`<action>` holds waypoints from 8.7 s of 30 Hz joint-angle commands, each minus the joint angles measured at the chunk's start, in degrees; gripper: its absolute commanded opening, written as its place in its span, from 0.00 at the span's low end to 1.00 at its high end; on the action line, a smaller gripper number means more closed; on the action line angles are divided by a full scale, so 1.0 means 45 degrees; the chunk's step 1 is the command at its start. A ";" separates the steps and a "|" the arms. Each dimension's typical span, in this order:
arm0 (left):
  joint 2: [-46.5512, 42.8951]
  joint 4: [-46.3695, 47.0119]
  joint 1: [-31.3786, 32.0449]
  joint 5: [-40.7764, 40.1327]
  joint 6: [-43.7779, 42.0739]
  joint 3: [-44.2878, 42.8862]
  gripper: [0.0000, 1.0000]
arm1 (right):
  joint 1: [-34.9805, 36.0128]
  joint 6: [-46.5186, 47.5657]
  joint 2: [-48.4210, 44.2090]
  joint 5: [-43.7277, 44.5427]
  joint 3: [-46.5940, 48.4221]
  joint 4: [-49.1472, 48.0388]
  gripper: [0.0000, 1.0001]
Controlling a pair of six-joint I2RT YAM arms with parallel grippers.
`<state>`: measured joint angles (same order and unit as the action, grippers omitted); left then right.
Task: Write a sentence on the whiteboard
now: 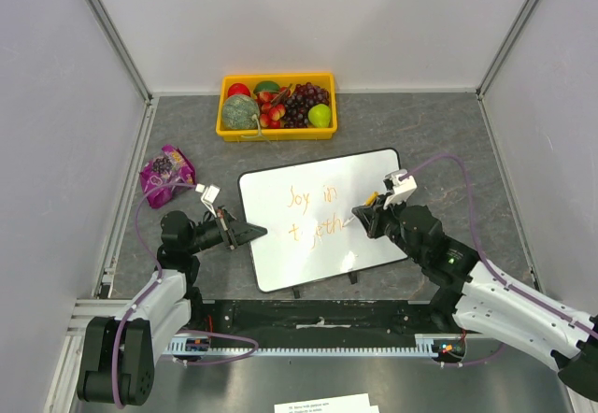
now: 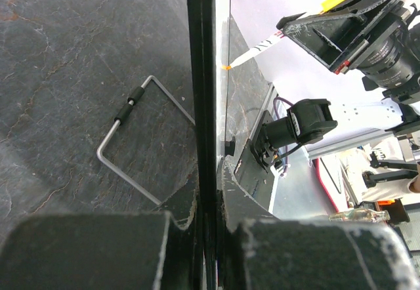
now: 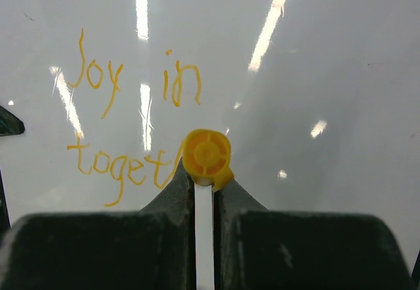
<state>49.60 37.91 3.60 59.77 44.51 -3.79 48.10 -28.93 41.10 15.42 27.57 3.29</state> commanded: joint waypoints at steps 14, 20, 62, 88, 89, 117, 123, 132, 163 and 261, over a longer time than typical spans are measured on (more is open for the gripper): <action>0.0051 0.0189 0.0002 0.0039 -0.1239 0.0257 0.02 | -0.0102 0.0295 0.0261 0.1397 0.0005 -0.0068 0.00; 0.0090 0.0189 0.0002 0.0039 -0.1258 0.0257 0.02 | -0.0200 0.0335 0.0280 0.2002 0.0201 0.0148 0.00; 0.0149 0.0306 0.0002 0.0058 -0.1220 0.0276 0.02 | -0.0239 -0.0095 -0.0110 0.0342 -0.0581 0.1202 0.00; 0.0130 0.0306 0.0021 0.0058 -0.1220 0.0276 0.02 | -0.0239 0.0589 -0.0267 0.1574 0.1587 0.0676 0.00; 0.0129 0.0306 0.0021 0.0039 -0.1220 0.0276 0.02 | -0.0258 0.0589 -0.0209 0.1535 0.1588 0.0637 0.00; 0.0148 0.0306 0.0002 0.0058 -0.1220 0.0276 0.02 | -0.0258 0.0628 -0.0286 0.0890 0.1334 0.0617 0.00; 0.0168 0.0325 0.0021 0.0058 -0.1220 0.0276 0.02 | -0.0434 0.0843 -0.0228 -0.0182 0.1334 0.0305 0.00; 0.0148 0.0325 0.0021 0.0078 -0.1200 0.0276 0.02 | -0.1838 0.0901 -0.0287 -0.3284 0.1490 0.0070 0.00; 0.0266 0.0345 0.0021 0.0058 -0.1200 0.0257 0.02 | -0.5454 0.0627 -0.1184 -0.6240 0.0396 0.0031 0.00; 0.0383 0.0755 0.0002 0.0137 -0.1044 0.0335 0.02 | -0.5454 0.0999 -0.3313 -0.5302 0.0631 0.1535 0.00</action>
<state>51.09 39.97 3.60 60.20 44.58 -3.77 23.73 -24.84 26.94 -9.08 28.53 10.59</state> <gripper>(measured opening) 0.083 0.080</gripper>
